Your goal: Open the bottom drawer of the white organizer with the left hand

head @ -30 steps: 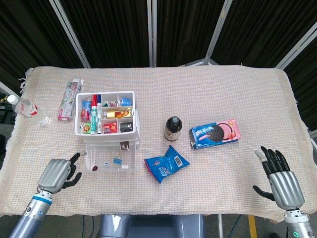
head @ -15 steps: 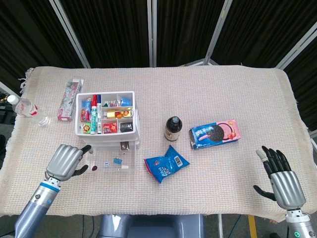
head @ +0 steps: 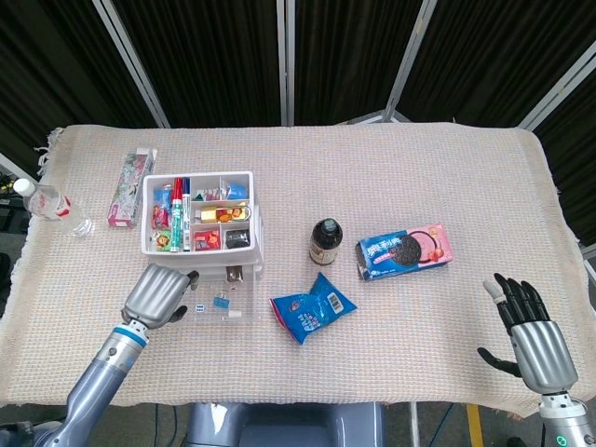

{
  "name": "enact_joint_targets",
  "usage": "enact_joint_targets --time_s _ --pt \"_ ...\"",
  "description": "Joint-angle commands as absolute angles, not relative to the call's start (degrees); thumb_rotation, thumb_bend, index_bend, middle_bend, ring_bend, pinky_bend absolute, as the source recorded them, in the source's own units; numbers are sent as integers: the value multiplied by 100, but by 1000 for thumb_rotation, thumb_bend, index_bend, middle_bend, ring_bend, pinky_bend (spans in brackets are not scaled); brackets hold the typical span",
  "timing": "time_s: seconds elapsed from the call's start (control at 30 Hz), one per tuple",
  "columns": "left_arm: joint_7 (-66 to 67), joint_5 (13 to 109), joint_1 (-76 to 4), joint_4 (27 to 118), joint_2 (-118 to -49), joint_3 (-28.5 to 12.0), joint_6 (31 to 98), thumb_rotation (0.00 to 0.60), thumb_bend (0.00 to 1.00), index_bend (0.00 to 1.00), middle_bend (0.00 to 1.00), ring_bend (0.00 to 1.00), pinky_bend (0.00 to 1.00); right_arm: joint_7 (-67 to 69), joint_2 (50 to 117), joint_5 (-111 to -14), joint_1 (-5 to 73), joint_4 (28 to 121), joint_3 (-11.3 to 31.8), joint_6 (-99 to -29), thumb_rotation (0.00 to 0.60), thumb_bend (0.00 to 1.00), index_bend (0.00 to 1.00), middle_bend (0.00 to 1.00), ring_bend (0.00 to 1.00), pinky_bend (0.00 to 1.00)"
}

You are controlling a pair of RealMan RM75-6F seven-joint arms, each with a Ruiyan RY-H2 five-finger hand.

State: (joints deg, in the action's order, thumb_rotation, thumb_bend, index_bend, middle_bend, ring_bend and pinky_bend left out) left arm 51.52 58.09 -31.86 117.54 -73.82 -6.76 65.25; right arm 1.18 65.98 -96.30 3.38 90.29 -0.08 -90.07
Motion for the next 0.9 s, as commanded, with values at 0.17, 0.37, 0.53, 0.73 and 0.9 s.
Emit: enact_joint_targets --time_s 0.17,0.37,0.53,0.73,0.9 --pt "5745 4915 -3668 11753 -7964 -793 6762 600 321 504 1000 951 811 170 6578 -9645 340 9028 -8 -9021 600 19 0 0 0 0" --pt "5881 4721 -3856 11721 -8192 -798 6978 600 395 503 1000 951 811 229 6564 -9654 339 9029 -11 -9031 600 19 0 0 0 0" --pt "5998 4537 -3997 11685 -8338 -795 7130 600 396 468 1000 952 811 249 6559 -9674 334 9033 -20 -9047 600 19 0 0 0 0" --pt "6173 4168 -4192 11645 -8497 -801 7231 600 399 451 1000 951 811 310 6538 -9681 329 9038 -14 -9076 600 19 0 0 0 0" --pt "6281 3937 -4329 11612 -8597 -799 7331 600 402 452 1000 951 811 357 6523 -9698 325 9038 -15 -9101 600 19 0 0 0 0"
